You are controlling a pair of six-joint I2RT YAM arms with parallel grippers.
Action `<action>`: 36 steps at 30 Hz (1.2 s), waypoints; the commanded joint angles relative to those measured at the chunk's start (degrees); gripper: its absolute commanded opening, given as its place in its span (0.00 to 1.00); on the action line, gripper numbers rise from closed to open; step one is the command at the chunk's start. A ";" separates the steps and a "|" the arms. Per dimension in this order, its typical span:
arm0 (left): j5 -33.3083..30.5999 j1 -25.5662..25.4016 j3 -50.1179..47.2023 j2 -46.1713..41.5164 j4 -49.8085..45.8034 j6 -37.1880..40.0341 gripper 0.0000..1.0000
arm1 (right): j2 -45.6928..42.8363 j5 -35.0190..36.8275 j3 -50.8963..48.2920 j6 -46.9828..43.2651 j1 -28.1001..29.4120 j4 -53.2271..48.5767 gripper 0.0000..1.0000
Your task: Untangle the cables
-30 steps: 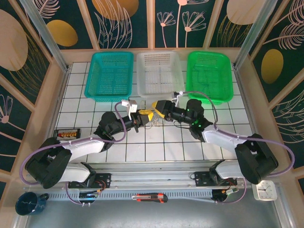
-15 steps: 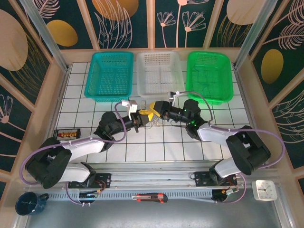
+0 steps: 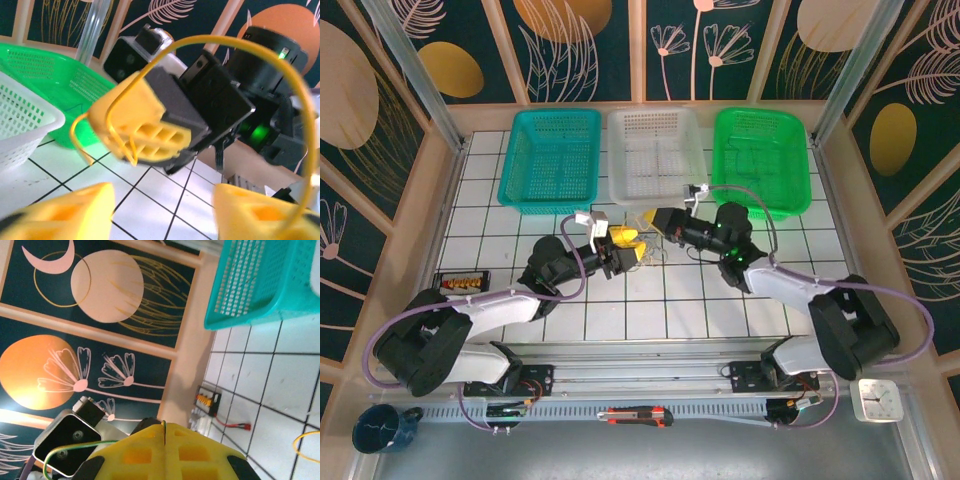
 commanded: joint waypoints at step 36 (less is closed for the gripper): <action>-16.79 -0.28 -3.87 -9.71 2.52 -9.60 0.75 | -11.11 17.91 5.80 -24.32 -0.53 -34.95 0.00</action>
